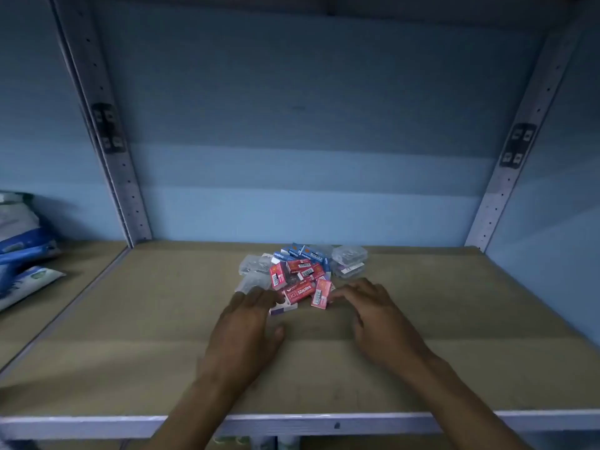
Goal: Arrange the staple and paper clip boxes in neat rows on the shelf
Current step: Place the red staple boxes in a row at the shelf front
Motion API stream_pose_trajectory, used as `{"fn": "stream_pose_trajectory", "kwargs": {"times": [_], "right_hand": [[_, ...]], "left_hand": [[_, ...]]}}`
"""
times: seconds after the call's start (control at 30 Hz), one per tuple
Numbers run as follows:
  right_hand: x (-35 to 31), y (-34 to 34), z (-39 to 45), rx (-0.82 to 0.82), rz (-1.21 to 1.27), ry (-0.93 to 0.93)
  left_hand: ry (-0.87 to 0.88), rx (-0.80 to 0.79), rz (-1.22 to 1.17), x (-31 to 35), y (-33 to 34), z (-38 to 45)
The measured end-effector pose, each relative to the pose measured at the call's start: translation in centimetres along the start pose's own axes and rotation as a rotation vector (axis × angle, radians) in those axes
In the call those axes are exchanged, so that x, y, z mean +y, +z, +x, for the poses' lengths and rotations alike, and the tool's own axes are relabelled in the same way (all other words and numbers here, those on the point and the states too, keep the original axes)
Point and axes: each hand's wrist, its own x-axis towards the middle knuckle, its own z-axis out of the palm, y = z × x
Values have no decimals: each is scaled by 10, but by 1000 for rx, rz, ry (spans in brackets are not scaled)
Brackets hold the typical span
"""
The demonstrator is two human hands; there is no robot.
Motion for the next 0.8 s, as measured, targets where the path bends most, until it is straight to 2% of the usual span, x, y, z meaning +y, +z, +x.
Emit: {"fn": "stream_pose_trajectory", "kwargs": {"times": [0.03,0.1,0.23,0.4,0.53,0.8], "right_hand": [[13,19,16,6,-13,-40],[10,15,19,1,-17,-76],[11,15,30,22,-6,-30],[1,24,45,5,30,33],[-5,21,44,17,31,99],[13,18,31,16,-41,1]], "left_hand": [[51,7,13,-10,19,14],[85,34,5,-7,21,20],[123,80,-55,-9,33,27],[137,83,5,-5,47,37],[76,70,59,-2,47,43],[46,114,-156,0,42,38]]}}
